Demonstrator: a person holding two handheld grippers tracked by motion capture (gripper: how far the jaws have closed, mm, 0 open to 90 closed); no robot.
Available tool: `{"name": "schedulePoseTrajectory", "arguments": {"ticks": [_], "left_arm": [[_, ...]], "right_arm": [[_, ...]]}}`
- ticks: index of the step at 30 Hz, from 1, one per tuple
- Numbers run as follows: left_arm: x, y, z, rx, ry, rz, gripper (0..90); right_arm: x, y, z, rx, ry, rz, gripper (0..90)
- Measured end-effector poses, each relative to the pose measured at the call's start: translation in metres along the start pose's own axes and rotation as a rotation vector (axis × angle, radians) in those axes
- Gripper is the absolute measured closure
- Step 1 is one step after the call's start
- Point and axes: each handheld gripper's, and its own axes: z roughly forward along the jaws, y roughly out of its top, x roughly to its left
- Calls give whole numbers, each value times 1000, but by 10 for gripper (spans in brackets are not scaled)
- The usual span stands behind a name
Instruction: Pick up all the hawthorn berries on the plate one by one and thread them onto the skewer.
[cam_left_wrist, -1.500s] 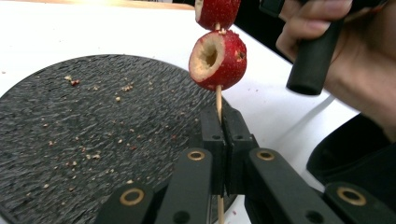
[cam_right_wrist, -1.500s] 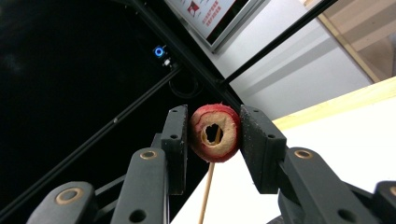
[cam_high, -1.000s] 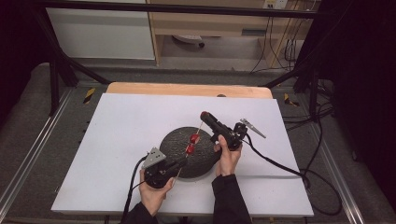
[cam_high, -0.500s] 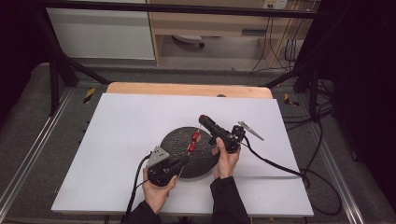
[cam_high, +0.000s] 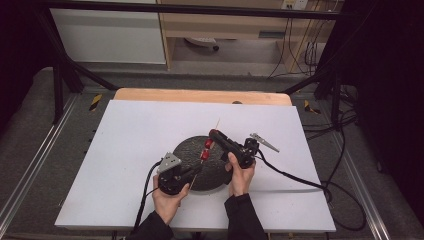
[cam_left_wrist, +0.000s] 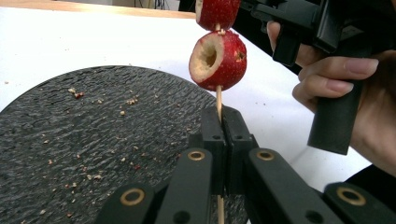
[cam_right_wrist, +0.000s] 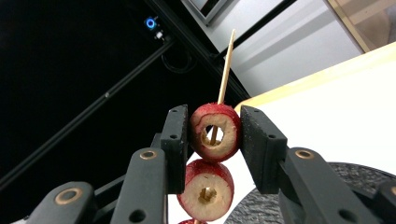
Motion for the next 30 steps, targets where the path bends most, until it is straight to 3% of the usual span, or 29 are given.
{"name": "schedulePoseTrajectory", "arguments": {"ticks": [3,9,15,20,30], "left_arm": [[2,0,-3,0,-1,0,889],[11,0,-11,23,7,6,888],[17,0,-17,48,19,27,887],[20,2,-23,69,24,51,887],[29,10,-33,149,18,95,886]], "right_arm": [[1,3,-1,22,-5,-11,591],[4,17,-10,75,-44,-106,445],[1,24,-19,223,-99,-240,238],[-4,25,-28,334,-135,-315,107],[-21,17,-54,494,-194,-427,18]]}}
